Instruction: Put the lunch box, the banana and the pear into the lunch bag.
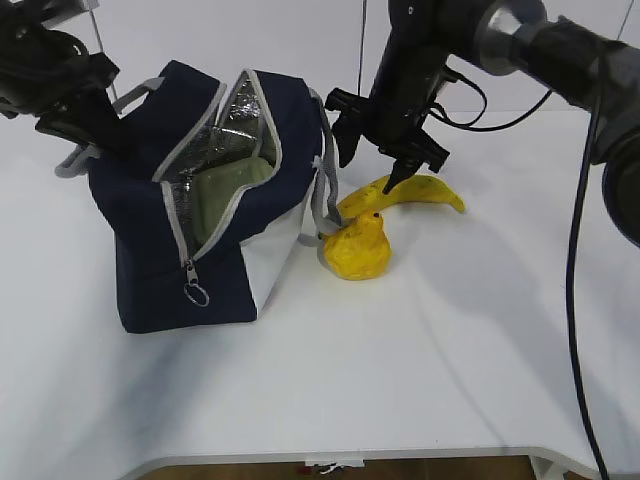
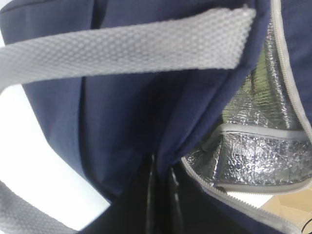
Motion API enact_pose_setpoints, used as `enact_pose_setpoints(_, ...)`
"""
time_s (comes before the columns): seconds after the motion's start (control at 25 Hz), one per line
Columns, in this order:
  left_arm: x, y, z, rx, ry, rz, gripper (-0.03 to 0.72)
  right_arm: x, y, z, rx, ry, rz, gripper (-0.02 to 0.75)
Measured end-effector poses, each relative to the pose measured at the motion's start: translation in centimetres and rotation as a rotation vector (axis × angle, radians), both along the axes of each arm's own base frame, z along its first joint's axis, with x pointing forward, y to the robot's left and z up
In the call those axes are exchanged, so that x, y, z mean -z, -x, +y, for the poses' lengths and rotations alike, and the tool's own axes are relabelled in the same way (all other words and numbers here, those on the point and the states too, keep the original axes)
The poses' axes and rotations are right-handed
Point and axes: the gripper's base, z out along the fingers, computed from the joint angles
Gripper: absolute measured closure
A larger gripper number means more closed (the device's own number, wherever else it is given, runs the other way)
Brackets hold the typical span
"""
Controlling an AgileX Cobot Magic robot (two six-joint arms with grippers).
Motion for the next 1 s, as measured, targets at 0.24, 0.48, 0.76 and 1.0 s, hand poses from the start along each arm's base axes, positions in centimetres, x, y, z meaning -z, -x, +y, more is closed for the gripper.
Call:
enact_pose_setpoints(0.24,0.0,0.0,0.0,0.000,-0.002,0.000,0.695,0.0,-0.2,-0.5,0.003,0.028,-0.010,0.176)
enact_pose_setpoints(0.48,0.0,0.0,0.0,0.000,-0.002,0.000,0.695,0.3,-0.2,-0.5,0.003,0.033,-0.007,0.176)
enact_pose_setpoints(0.76,0.0,0.0,0.0,0.001,-0.002,0.002,0.695,2.0,-0.4,-0.3,0.003,0.029,0.029,0.176)
enact_pose_setpoints(1.0,0.0,0.0,0.0,0.001,-0.002,0.003,0.695,3.1,-0.5,-0.1,0.003,0.022,0.052,0.186)
